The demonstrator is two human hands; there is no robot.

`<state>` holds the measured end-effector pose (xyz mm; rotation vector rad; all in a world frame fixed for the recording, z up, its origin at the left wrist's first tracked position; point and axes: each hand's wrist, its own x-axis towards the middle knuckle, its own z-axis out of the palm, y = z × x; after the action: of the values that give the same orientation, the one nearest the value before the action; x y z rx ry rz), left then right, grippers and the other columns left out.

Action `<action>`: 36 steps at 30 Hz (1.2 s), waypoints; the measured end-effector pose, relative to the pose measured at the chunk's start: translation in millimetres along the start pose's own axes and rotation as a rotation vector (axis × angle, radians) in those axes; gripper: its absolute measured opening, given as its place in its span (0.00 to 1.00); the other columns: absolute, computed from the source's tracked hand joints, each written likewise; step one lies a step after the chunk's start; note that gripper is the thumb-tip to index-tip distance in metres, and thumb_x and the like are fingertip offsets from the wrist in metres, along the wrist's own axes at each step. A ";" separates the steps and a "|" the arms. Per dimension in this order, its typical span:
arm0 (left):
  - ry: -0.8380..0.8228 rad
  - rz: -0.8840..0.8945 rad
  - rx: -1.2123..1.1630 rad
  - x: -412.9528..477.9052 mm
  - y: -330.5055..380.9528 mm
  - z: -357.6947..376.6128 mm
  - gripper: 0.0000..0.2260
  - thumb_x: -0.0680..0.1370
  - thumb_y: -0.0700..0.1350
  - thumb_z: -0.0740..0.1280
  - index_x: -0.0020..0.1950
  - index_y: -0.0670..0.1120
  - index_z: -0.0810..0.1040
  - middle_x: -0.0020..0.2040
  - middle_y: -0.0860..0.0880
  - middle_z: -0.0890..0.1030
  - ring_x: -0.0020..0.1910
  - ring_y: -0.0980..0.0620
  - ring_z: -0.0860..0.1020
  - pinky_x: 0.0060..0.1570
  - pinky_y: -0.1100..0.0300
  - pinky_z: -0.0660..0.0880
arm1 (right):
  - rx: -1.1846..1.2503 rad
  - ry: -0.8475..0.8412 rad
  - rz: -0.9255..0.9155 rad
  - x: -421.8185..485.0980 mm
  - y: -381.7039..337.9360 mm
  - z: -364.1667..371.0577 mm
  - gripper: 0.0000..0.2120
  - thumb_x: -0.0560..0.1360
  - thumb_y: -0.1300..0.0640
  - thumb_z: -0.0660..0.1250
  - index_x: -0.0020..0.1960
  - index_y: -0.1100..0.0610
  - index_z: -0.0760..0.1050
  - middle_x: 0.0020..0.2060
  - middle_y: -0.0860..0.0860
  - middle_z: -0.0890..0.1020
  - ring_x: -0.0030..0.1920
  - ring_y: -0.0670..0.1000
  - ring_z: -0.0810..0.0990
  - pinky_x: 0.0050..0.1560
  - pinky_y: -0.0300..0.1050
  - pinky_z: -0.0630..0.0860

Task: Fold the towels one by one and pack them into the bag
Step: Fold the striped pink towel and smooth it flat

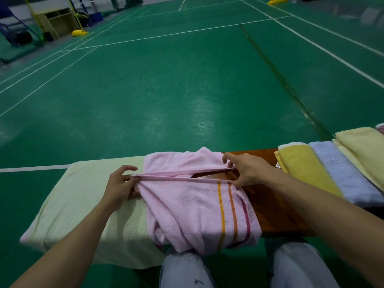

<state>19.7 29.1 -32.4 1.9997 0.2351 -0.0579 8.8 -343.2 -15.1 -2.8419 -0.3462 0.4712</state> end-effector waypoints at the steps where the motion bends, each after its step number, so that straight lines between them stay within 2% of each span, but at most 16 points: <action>1: 0.000 -0.004 -0.006 1.1 -0.4 0.0 0.09 0.78 0.35 0.66 0.57 0.41 0.75 0.39 0.37 0.79 0.23 0.50 0.76 0.23 0.58 0.76 | 0.014 -0.008 0.007 0.5 0.6 0.1 0.35 0.64 0.47 0.78 0.64 0.43 0.62 0.62 0.44 0.78 0.55 0.52 0.77 0.49 0.50 0.77; 4: -0.001 -0.012 -0.013 4.4 -2.0 -0.9 0.09 0.78 0.34 0.66 0.57 0.41 0.75 0.36 0.38 0.79 0.24 0.50 0.76 0.25 0.56 0.78 | 0.078 -0.050 0.030 3.0 2.6 -0.6 0.37 0.62 0.50 0.81 0.63 0.43 0.63 0.62 0.45 0.77 0.57 0.51 0.77 0.54 0.52 0.78; 7: 0.010 -0.027 -0.019 6.0 -1.6 -0.4 0.09 0.79 0.33 0.64 0.58 0.40 0.74 0.35 0.38 0.78 0.23 0.50 0.76 0.24 0.58 0.76 | 0.142 -0.080 0.037 4.5 7.4 -3.8 0.38 0.60 0.52 0.83 0.61 0.44 0.64 0.62 0.45 0.78 0.58 0.50 0.77 0.58 0.51 0.77; 11: -0.005 -0.052 -0.037 9.1 -3.0 -0.8 0.10 0.79 0.32 0.62 0.60 0.40 0.73 0.37 0.37 0.79 0.26 0.46 0.78 0.25 0.57 0.76 | 0.154 -0.089 0.038 7.9 9.7 -7.0 0.36 0.60 0.56 0.83 0.62 0.48 0.68 0.60 0.44 0.80 0.55 0.48 0.76 0.55 0.45 0.76; 13: -0.011 -0.059 -0.040 9.2 -3.1 -0.7 0.11 0.79 0.32 0.63 0.61 0.41 0.73 0.38 0.37 0.80 0.28 0.46 0.79 0.27 0.56 0.78 | 0.171 -0.078 0.036 11.6 12.3 -5.7 0.31 0.64 0.59 0.80 0.60 0.48 0.69 0.58 0.44 0.81 0.53 0.47 0.78 0.52 0.43 0.76; 15: -0.013 -0.064 -0.047 8.5 -2.1 -1.0 0.11 0.79 0.32 0.63 0.61 0.41 0.73 0.38 0.38 0.80 0.28 0.47 0.80 0.28 0.56 0.79 | 0.215 -0.045 0.050 13.5 13.9 -7.0 0.21 0.71 0.62 0.73 0.58 0.48 0.70 0.55 0.46 0.83 0.53 0.49 0.81 0.52 0.41 0.76; 17: -0.016 -0.070 -0.057 7.7 -1.0 -1.2 0.12 0.79 0.32 0.63 0.61 0.41 0.73 0.38 0.37 0.80 0.28 0.47 0.80 0.28 0.57 0.79 | 0.211 0.002 0.077 12.1 12.9 -12.6 0.11 0.77 0.56 0.68 0.59 0.50 0.73 0.53 0.49 0.84 0.49 0.50 0.81 0.50 0.42 0.73; 18: -0.016 -0.074 -0.061 7.6 -0.7 -1.3 0.12 0.79 0.32 0.63 0.61 0.41 0.72 0.38 0.37 0.80 0.28 0.47 0.80 0.28 0.56 0.79 | 0.206 0.002 0.091 10.1 10.2 -15.9 0.14 0.78 0.49 0.67 0.61 0.50 0.73 0.53 0.49 0.83 0.46 0.50 0.80 0.48 0.42 0.71; 19: -0.016 -0.077 -0.066 7.6 -0.7 -1.3 0.12 0.79 0.32 0.63 0.61 0.41 0.72 0.38 0.37 0.80 0.28 0.47 0.80 0.29 0.56 0.80 | 0.209 -0.022 0.111 8.1 6.9 -18.1 0.20 0.76 0.41 0.67 0.64 0.50 0.72 0.53 0.49 0.82 0.47 0.50 0.78 0.49 0.42 0.71; 21: -0.014 -0.079 -0.068 7.8 -1.0 0.0 0.12 0.79 0.32 0.63 0.61 0.41 0.73 0.38 0.37 0.80 0.28 0.48 0.80 0.31 0.55 0.81 | 0.191 -0.090 0.127 2.7 -2.5 -19.9 0.36 0.67 0.28 0.68 0.68 0.47 0.67 0.59 0.46 0.81 0.57 0.53 0.78 0.55 0.47 0.73; 23: -0.005 -0.080 -0.072 8.0 -1.7 2.4 0.12 0.79 0.32 0.63 0.61 0.41 0.73 0.38 0.37 0.81 0.28 0.48 0.80 0.32 0.56 0.81 | 0.070 -0.119 0.115 -3.2 -14.0 -15.4 0.48 0.58 0.22 0.68 0.71 0.43 0.61 0.64 0.47 0.79 0.61 0.56 0.76 0.56 0.51 0.75; 25: 0.005 -0.084 -0.079 7.9 -3.0 4.0 0.12 0.79 0.32 0.63 0.61 0.41 0.73 0.37 0.38 0.81 0.27 0.49 0.80 0.31 0.57 0.81 | -0.093 -0.085 0.113 -9.0 -25.2 -8.6 0.54 0.54 0.20 0.68 0.73 0.41 0.56 0.63 0.51 0.78 0.60 0.58 0.77 0.52 0.52 0.74; 28: 0.011 -0.094 -0.094 7.9 -4.3 4.3 0.12 0.79 0.31 0.62 0.61 0.40 0.73 0.37 0.38 0.80 0.27 0.48 0.80 0.31 0.56 0.81 | -0.218 -0.022 0.090 -10.9 -30.7 3.0 0.56 0.53 0.22 0.72 0.74 0.40 0.53 0.60 0.54 0.78 0.58 0.59 0.77 0.56 0.55 0.73; 31: 0.009 -0.099 -0.086 8.3 -4.2 3.7 0.12 0.79 0.32 0.62 0.62 0.40 0.73 0.38 0.38 0.81 0.28 0.47 0.80 0.32 0.56 0.81 | -0.184 -0.029 0.100 -11.1 -24.4 5.3 0.53 0.57 0.30 0.77 0.74 0.39 0.53 0.61 0.52 0.77 0.59 0.58 0.76 0.57 0.57 0.71; 34: 0.008 -0.103 -0.078 8.2 -3.1 3.0 0.12 0.79 0.32 0.62 0.62 0.40 0.73 0.39 0.38 0.81 0.28 0.47 0.80 0.32 0.56 0.81 | -0.127 -0.031 0.089 -9.9 -17.4 -0.9 0.47 0.62 0.39 0.79 0.72 0.40 0.56 0.63 0.50 0.77 0.58 0.56 0.76 0.53 0.52 0.74; 36: 0.005 -0.102 -0.077 7.5 -2.0 3.0 0.12 0.79 0.32 0.62 0.62 0.40 0.73 0.38 0.38 0.81 0.28 0.47 0.80 0.31 0.56 0.81 | -0.002 -0.036 0.072 -8.6 -7.7 -4.2 0.42 0.64 0.47 0.80 0.71 0.42 0.60 0.65 0.47 0.77 0.59 0.54 0.75 0.51 0.49 0.74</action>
<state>26.8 28.2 -36.6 1.9110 0.3375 -0.1072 0.9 -339.1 -6.7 -2.8588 -0.2514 0.5371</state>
